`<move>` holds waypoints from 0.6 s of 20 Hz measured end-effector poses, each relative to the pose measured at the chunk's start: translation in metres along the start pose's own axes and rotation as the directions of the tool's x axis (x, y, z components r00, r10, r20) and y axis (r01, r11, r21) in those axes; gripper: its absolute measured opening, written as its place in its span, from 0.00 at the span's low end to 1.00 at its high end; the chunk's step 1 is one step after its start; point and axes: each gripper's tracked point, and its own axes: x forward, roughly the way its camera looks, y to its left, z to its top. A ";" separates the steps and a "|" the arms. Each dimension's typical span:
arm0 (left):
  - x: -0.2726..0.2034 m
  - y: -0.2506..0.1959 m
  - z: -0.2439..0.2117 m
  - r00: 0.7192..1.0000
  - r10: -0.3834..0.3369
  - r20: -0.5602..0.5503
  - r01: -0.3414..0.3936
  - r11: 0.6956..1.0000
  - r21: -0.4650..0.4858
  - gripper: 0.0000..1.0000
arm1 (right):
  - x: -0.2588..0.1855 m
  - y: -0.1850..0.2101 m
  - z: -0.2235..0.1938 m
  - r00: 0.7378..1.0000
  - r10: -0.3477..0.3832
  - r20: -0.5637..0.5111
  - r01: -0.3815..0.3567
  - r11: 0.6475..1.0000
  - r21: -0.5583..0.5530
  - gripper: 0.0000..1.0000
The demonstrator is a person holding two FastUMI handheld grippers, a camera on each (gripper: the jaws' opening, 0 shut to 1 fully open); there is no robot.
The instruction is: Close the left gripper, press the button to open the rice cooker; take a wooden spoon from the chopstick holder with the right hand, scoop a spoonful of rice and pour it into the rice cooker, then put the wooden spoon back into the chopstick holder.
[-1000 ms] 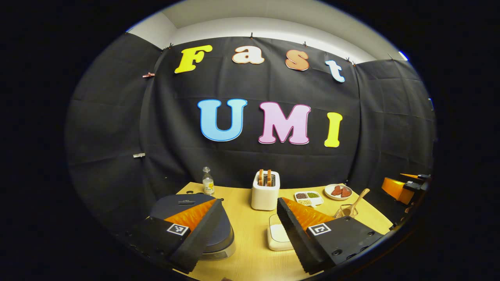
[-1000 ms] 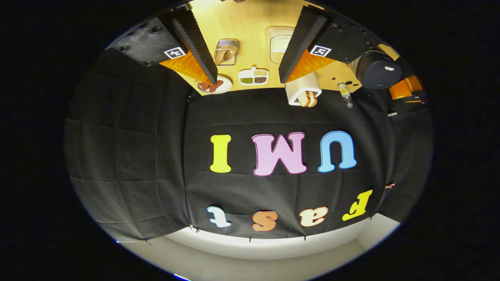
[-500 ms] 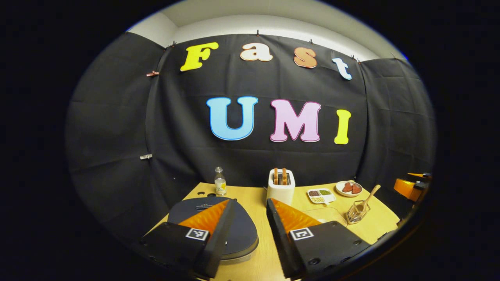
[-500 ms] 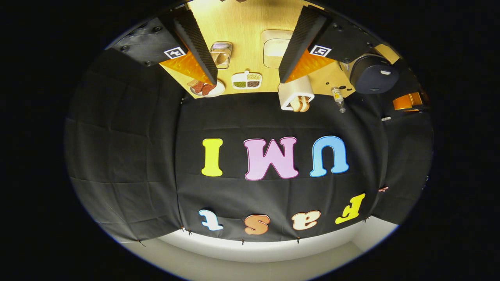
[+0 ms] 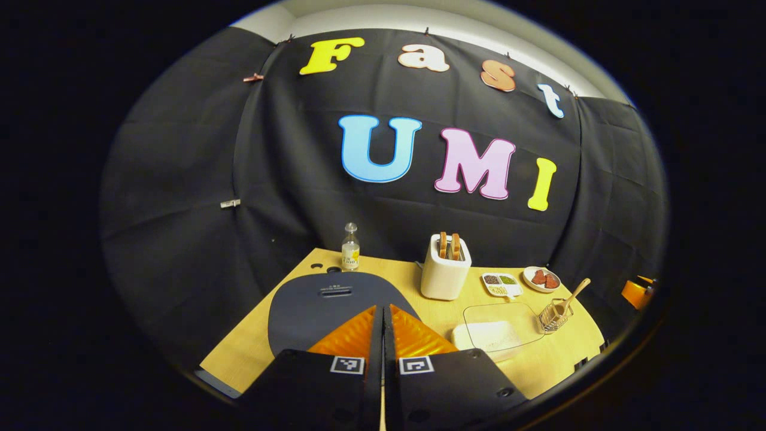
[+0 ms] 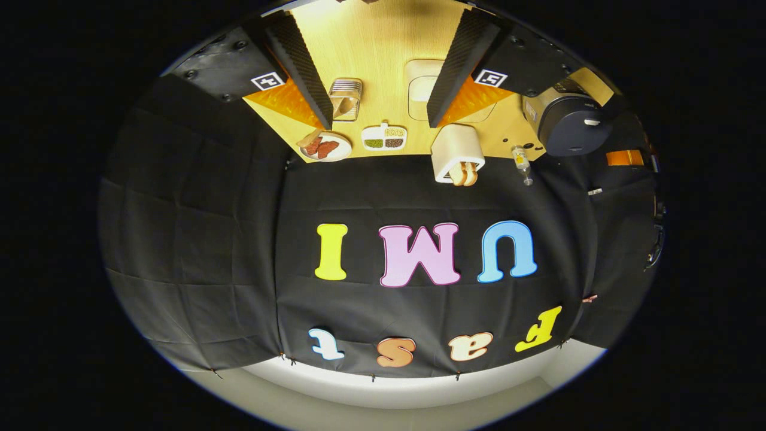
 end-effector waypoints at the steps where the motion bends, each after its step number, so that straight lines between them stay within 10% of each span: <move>1: 0.003 0.003 -0.008 1.000 -0.010 -0.019 0.010 1.000 -0.016 0.07 | -0.004 0.000 -0.001 1.000 -0.006 -0.004 0.006 1.000 -0.004 0.99; 12: 0.027 0.018 -0.071 0.984 -0.079 -0.163 0.075 0.997 -0.032 0.04 | -0.055 0.001 -0.033 0.994 -0.092 -0.062 0.092 0.996 0.002 0.99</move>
